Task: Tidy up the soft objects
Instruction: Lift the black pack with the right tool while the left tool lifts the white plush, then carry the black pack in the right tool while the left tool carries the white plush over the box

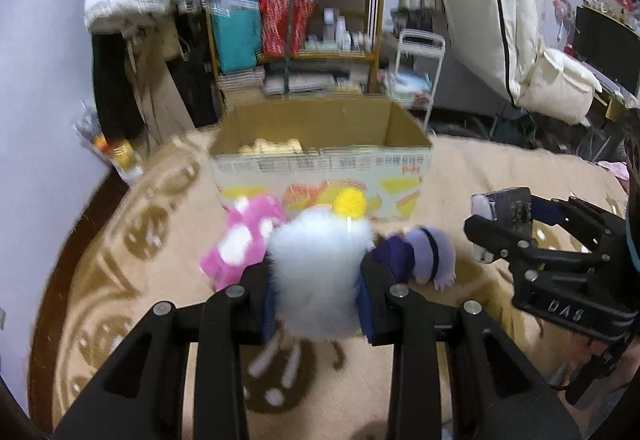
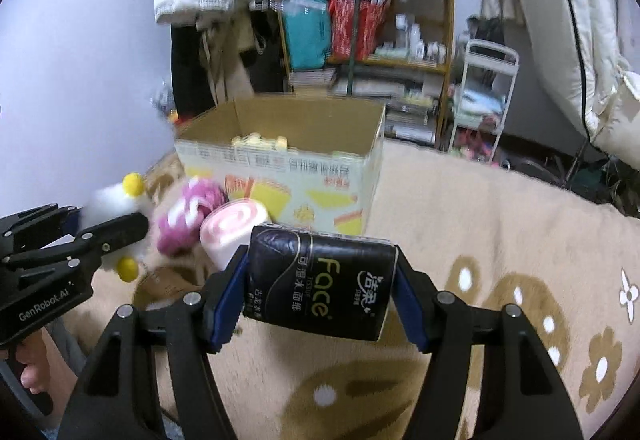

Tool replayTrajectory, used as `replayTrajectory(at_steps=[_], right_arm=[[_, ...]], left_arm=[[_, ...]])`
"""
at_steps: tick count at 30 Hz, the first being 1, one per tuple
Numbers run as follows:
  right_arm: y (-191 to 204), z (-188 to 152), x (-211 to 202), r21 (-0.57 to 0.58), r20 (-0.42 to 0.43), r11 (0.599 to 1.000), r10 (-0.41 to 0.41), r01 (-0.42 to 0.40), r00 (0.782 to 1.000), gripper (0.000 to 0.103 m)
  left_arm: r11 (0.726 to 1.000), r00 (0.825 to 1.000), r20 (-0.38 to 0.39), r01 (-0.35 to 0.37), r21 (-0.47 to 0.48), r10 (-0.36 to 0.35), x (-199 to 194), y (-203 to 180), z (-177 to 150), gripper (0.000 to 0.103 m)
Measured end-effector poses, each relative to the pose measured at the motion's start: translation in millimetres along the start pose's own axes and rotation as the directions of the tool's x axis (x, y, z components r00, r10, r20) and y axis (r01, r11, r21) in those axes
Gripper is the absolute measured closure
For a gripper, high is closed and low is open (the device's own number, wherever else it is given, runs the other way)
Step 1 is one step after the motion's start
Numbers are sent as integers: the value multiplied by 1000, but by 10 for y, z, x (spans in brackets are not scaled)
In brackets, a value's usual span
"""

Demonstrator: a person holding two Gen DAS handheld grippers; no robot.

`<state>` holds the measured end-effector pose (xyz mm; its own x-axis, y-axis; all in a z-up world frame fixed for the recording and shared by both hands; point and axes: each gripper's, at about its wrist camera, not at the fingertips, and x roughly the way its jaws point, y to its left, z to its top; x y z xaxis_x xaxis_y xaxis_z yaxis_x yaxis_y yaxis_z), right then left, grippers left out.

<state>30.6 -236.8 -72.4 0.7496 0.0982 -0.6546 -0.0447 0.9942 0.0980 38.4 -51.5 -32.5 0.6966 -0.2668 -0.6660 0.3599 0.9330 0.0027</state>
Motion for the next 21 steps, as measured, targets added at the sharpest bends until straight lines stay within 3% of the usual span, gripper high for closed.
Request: replayTrajectory(at_steps=[4,10,21], right_arm=[[0,143,-128,-1,94,1000,20,-20,995,33],[14,379,-139,-25,158,999,28,-24,987,33],[-27,815,-14,-66,204,998,33,-19,978,33]], left_arm=[[1000,996,85,-20,6,20,-162,51,80,72],[999,987,157,-42,-4,42,-243,181,244,72],[996,971,226,-85,13,80,-74,368,607,72]])
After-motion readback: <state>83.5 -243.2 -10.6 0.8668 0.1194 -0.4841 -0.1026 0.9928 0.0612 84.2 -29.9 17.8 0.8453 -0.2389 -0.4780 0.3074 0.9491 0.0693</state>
